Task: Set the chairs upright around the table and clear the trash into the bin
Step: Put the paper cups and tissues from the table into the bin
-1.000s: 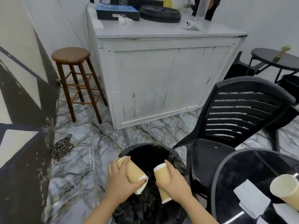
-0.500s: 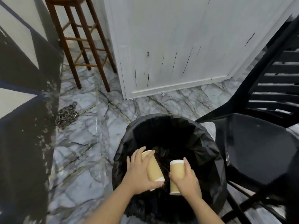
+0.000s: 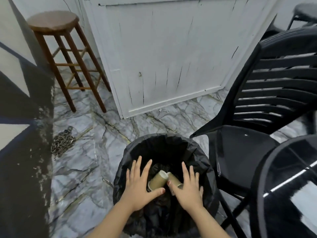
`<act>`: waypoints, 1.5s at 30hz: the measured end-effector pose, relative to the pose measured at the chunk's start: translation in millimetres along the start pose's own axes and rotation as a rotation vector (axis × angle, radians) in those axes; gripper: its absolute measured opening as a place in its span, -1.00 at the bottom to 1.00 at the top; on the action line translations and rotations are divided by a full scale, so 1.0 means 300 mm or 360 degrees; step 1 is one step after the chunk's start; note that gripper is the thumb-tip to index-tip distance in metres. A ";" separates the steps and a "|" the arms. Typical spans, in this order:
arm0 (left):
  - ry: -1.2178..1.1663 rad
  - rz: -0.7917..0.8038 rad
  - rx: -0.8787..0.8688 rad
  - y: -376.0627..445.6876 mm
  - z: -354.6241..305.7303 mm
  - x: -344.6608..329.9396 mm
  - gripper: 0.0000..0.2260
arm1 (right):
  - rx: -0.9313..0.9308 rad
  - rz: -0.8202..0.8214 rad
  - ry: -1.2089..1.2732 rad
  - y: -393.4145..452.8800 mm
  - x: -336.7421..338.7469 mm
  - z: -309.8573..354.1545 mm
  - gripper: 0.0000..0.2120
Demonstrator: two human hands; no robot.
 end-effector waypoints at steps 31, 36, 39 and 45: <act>0.0123 0.0260 -0.1313 -0.392 -1.380 -0.054 -0.16 | -0.0268 -0.1210 0.0016 -0.807 1.194 -0.437 -0.25; 0.0221 0.0281 -0.1390 -0.458 -1.555 -0.171 -0.30 | -0.0361 -0.1256 0.0011 -0.922 1.297 -0.628 -0.25; 0.0274 0.0302 -0.1400 -0.486 -1.621 -0.216 -0.30 | -0.0384 -0.1231 -0.0030 -0.948 1.326 -0.705 -0.25; 0.0476 0.0196 -0.1420 -0.456 -1.705 -0.280 -0.30 | -0.0344 -0.1079 -0.0050 -0.922 1.350 -0.782 -0.20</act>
Point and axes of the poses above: each hand's wrist, its own y-axis towards the middle knuckle, its own x-axis out of the back of the hand, z = x × y, the point moved 4 cm from there along y, towards the middle knuckle, and after that the axes turned 12 degrees about x, right-handed, at the moved point
